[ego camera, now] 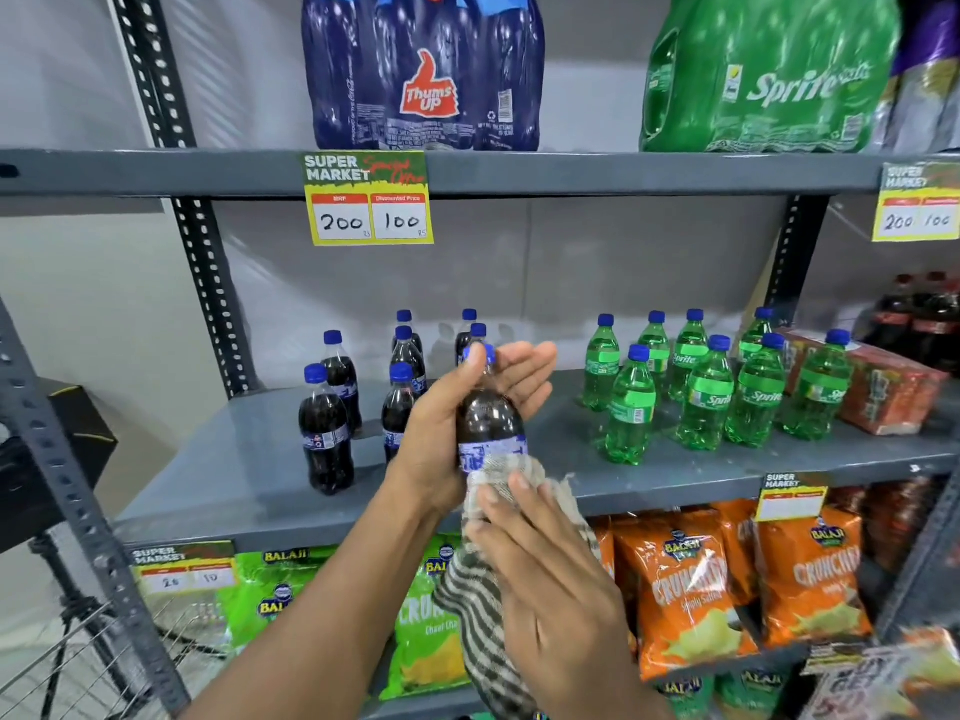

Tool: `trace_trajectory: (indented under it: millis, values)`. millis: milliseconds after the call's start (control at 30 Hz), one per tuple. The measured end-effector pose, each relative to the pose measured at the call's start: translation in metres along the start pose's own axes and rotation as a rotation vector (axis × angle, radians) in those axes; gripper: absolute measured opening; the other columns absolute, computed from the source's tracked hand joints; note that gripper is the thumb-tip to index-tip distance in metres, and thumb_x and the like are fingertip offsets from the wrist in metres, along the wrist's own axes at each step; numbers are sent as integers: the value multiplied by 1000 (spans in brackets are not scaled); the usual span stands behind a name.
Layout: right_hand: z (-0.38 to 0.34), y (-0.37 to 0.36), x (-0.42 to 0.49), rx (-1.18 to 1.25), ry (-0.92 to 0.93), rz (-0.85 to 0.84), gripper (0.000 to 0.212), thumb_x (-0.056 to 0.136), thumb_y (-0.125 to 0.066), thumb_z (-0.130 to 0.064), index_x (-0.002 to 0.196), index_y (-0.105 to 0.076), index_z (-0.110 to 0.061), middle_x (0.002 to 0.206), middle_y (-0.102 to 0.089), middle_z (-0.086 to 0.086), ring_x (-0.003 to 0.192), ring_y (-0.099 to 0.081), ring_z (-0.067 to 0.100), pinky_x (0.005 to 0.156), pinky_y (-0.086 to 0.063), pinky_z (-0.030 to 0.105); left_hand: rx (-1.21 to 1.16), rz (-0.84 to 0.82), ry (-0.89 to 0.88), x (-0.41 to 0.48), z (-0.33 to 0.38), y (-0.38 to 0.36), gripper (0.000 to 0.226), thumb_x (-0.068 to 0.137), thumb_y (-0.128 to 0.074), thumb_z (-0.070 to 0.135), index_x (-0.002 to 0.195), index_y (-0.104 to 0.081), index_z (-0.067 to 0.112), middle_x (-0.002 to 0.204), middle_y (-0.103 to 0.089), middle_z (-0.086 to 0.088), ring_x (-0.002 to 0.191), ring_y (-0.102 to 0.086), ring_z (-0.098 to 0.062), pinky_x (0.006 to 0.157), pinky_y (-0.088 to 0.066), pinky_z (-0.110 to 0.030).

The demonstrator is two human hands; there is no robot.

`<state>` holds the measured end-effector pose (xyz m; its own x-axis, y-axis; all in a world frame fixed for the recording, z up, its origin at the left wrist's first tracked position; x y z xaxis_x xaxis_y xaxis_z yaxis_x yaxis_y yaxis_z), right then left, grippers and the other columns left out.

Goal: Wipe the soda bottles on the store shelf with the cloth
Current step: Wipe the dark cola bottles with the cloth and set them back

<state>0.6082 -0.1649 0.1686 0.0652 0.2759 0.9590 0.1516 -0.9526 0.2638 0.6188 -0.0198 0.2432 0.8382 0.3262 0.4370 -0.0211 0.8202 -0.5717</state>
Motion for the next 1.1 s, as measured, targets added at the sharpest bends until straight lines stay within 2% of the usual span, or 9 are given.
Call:
trace_trajectory:
  millis: [100, 233, 333, 500, 633, 800, 900, 967, 1100]
  values:
    - [0, -1, 6, -30, -26, 25, 29, 95, -58, -3, 118, -76, -7, 137, -65, 1, 140, -54, 18, 118, -42, 40, 44, 30, 32, -5, -8, 1, 43, 96, -58, 38, 117, -72, 3, 133, -64, -23, 133, -55, -34, 109, -45, -41]
    - [1, -7, 27, -87, -7, 5, 30, 101, -53, -6, 121, -75, -7, 137, -67, 2, 141, -53, 20, 120, -39, 43, 95, -7, 59, -8, -11, -9, 50, 82, -78, 45, 112, -74, 6, 130, -67, -21, 128, -59, -31, 106, -48, -39]
    - [-9, -15, 8, -102, 82, -37, 34, 107, -44, -11, 116, -77, -12, 135, -70, 0, 141, -53, 19, 118, -40, 44, 67, 12, 42, -13, -3, -3, 49, 80, -80, 44, 109, -75, 5, 128, -68, -22, 126, -61, -31, 105, -49, -39]
    - [-15, -27, 10, -105, 99, -4, 30, 103, -49, -7, 120, -74, -10, 137, -65, -2, 141, -53, 17, 120, -37, 41, 123, 27, 31, -21, 10, 10, 37, 101, -50, 34, 110, -75, 7, 129, -68, -21, 130, -58, -33, 109, -45, -40]
    - [-21, -42, 36, -136, 63, 88, 36, 93, -61, 0, 127, -68, -7, 137, -63, -1, 140, -54, 16, 120, -38, 42, 103, 1, 24, -13, 28, 11, 39, 100, -48, 34, 106, -77, 9, 127, -69, -20, 128, -59, -31, 106, -47, -39]
    - [-35, -55, 5, -160, 97, 7, 34, 106, -44, -6, 115, -77, -7, 134, -66, -1, 141, -52, 13, 121, -36, 39, 26, -74, -8, -9, 49, 16, 37, 101, -46, 29, 107, -70, 2, 122, -70, -21, 124, -62, -31, 110, -44, -41]
    - [-34, -49, 9, -154, 88, 40, 30, 99, -56, 0, 122, -73, -10, 134, -66, -1, 140, -54, 13, 120, -38, 39, 24, -101, 6, -11, 43, 15, 38, 101, -44, 30, 106, -71, 3, 122, -71, -20, 123, -62, -31, 110, -44, -42]
    - [-29, -46, 27, -133, 49, 100, 45, 88, -67, 8, 128, -66, -11, 135, -65, -3, 137, -57, 14, 119, -39, 40, 37, -110, 26, -12, 35, 12, 39, 102, -44, 31, 109, -71, 3, 124, -69, -21, 125, -61, -32, 108, -46, -41]
    - [-16, -43, 39, -35, -22, 137, 46, 84, -69, 12, 126, -69, -8, 132, -68, -1, 134, -60, 16, 118, -40, 41, 55, -101, 47, -10, 26, 8, 45, 105, -42, 34, 118, -65, -2, 132, -64, -25, 129, -58, -34, 104, -48, -38]
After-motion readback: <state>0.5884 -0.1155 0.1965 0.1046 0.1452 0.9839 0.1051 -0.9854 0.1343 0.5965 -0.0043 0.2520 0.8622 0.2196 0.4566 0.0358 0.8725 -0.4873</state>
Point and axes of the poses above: each hand's wrist, its own x-axis towards the middle knuckle, its own y-axis out of the back of the hand, z = x × y, the point moved 4 cm from there along x, towards the middle knuckle
